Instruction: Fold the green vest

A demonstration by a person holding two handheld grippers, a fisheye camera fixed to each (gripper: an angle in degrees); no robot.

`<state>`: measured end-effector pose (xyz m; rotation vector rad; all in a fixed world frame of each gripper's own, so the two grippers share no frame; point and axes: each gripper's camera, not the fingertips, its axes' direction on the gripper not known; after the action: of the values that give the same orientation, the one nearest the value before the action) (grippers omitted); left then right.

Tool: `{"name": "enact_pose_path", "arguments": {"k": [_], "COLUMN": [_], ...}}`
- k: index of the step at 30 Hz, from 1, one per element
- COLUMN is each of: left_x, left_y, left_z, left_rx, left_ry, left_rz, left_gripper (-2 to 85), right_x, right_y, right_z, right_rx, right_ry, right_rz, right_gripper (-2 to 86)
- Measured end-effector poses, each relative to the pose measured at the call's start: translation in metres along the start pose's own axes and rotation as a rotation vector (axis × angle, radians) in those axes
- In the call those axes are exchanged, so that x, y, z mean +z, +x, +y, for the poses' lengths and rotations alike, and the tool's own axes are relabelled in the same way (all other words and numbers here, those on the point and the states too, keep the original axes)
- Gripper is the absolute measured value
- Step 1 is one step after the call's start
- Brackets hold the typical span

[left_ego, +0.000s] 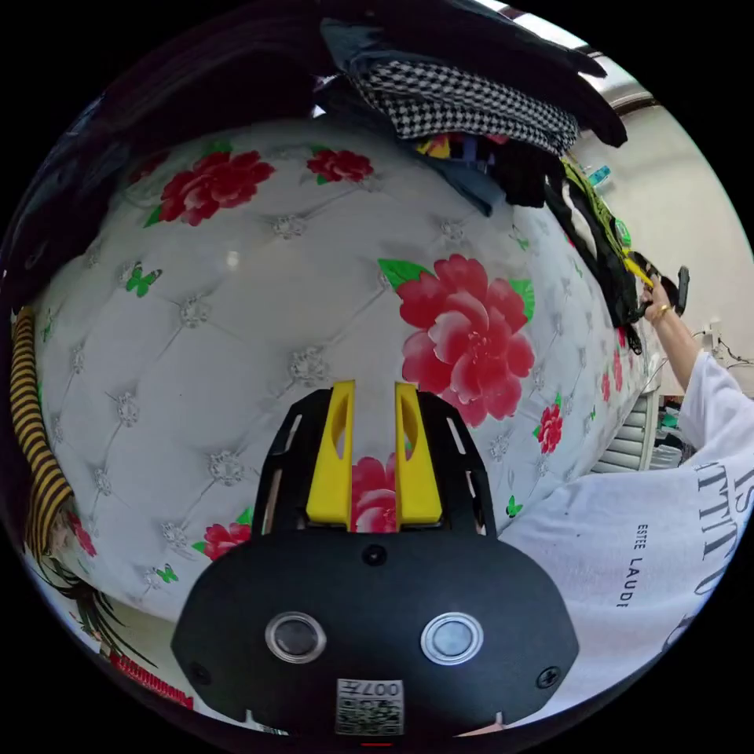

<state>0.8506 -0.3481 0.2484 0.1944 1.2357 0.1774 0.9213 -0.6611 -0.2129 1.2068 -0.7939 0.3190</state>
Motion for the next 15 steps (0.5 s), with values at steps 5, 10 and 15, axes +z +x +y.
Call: {"name": "enact_pose_path", "arguments": {"k": [5,10,15], "left_x": [0.016,0.025,0.024], "left_y": [0.033,0.053,0.055], "left_z": [-0.015,-0.025,-0.022], "left_rx": [0.057,0.069,0.051], "left_ry": [-0.044,-0.071,-0.048], "left_rz": [-0.077,-0.207,-0.219], "left_gripper": [7.8,6.3,6.0], "right_x": [0.048,0.111,0.185], "right_y": [0.008,0.022,0.041], "right_z": [-0.073,-0.132,-0.130], "right_rx": [-0.094,-0.072,0.034], "right_ry": [0.007,-0.008,-0.215], "right_rz": [0.144,0.163,0.157], "right_gripper": [8.5,8.1,2.6]}}
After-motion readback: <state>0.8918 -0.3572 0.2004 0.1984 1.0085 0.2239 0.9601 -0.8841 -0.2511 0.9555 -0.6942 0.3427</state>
